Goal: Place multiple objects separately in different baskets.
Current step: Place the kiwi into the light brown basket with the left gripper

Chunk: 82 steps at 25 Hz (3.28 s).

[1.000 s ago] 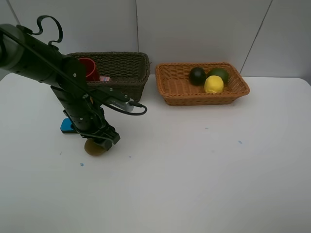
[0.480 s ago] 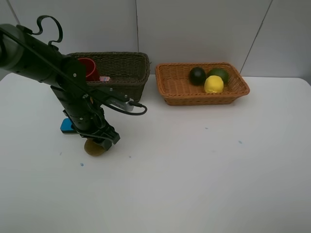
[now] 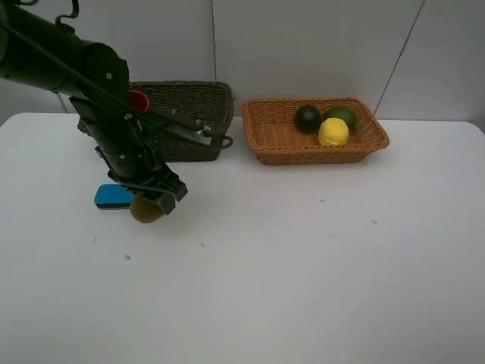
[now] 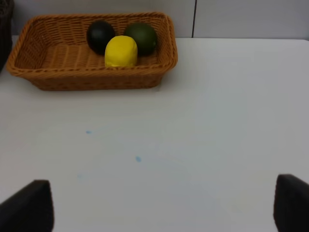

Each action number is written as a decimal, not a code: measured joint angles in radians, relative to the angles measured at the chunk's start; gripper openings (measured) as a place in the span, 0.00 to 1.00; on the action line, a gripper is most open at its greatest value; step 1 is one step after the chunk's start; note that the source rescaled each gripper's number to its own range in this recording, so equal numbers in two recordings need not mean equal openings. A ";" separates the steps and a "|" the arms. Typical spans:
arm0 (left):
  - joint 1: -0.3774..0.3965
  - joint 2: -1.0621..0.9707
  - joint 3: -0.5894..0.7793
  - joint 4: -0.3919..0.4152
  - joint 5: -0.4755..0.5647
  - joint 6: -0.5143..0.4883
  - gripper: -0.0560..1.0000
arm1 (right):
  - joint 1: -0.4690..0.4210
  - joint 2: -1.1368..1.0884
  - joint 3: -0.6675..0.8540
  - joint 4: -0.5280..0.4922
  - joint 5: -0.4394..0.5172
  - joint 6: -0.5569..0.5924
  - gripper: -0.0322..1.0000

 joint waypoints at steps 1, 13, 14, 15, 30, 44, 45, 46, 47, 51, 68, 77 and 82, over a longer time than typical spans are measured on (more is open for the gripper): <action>0.000 -0.009 -0.032 0.000 0.029 0.005 0.69 | 0.000 0.000 0.000 0.000 0.000 0.000 1.00; -0.045 0.029 -0.474 0.001 0.194 0.099 0.69 | 0.000 0.000 0.000 0.000 0.000 0.000 1.00; -0.045 0.048 -0.502 0.001 0.198 0.099 0.69 | 0.000 0.000 0.000 0.000 0.000 0.000 1.00; -0.045 0.068 -0.536 0.001 0.199 0.100 0.69 | 0.000 0.000 0.000 0.000 0.000 0.000 1.00; -0.053 0.392 -0.974 -0.014 0.217 0.159 0.69 | 0.000 0.000 0.000 0.000 0.000 0.000 1.00; -0.093 0.634 -1.214 -0.028 0.105 0.205 0.69 | 0.000 0.000 0.000 0.000 0.000 0.000 1.00; -0.093 0.641 -1.214 -0.034 0.090 0.205 0.69 | 0.000 0.000 0.000 0.000 0.000 0.000 1.00; -0.093 0.647 -1.214 -0.041 0.070 0.206 0.69 | 0.000 0.000 0.000 0.000 0.000 0.000 1.00; -0.093 0.655 -1.214 -0.046 0.048 0.206 0.69 | 0.000 0.000 0.000 0.000 0.000 0.000 1.00; -0.098 0.687 -1.217 -0.069 -0.024 0.207 0.69 | 0.000 0.000 0.000 0.000 0.000 0.000 1.00; -0.103 0.772 -1.219 -0.144 -0.060 0.207 0.69 | 0.000 0.000 0.000 0.000 0.000 0.000 1.00; -0.103 0.772 -1.219 -0.143 -0.055 0.166 0.71 | 0.000 0.000 0.000 0.000 0.000 0.000 1.00; -0.103 0.772 -1.219 -0.143 -0.067 0.103 0.97 | 0.000 0.000 0.000 0.000 0.000 0.000 1.00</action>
